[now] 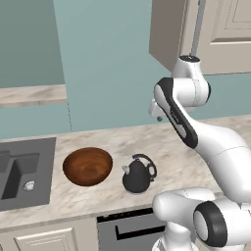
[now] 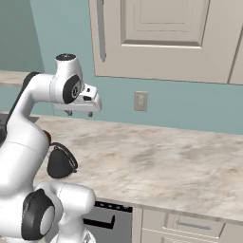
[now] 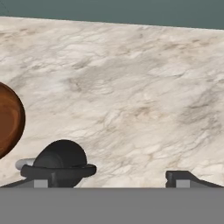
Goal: Place the kettle in the left basin and the bowl in the right basin of the sink.
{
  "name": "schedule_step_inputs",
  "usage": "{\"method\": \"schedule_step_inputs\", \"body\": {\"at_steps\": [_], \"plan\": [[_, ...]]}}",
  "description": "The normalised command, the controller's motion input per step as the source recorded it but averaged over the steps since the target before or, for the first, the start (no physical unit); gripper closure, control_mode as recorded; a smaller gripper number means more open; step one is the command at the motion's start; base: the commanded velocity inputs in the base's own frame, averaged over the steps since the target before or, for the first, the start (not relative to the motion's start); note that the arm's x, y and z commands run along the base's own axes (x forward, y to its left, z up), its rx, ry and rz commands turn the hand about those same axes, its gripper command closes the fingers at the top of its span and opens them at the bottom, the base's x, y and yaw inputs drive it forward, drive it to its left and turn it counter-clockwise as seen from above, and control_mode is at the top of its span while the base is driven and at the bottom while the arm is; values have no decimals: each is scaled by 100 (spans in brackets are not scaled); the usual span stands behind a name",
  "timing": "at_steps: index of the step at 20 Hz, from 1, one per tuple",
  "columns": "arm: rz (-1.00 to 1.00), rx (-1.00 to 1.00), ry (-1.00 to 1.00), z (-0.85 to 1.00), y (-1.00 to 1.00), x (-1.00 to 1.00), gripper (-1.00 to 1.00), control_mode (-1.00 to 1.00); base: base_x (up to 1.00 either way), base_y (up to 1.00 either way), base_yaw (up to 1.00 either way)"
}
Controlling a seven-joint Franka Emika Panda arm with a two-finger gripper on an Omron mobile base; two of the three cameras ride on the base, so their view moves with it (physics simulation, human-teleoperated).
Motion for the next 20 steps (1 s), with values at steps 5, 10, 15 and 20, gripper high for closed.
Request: {"method": "schedule_step_inputs", "body": {"at_steps": [5, 10, 15, 20], "plan": [[0, 0, 0, 0, 0, 0, -100, 100, -10, 19, 1], [0, 0, 0, 0, 0, 0, -100, 100, -4, 7, 0], [0, 0, 0, 0, 0, 0, -100, 100, 0, 0, 0], [0, 0, 0, -3, 3, -15, -100, -100, 0, 0, 0]]}}
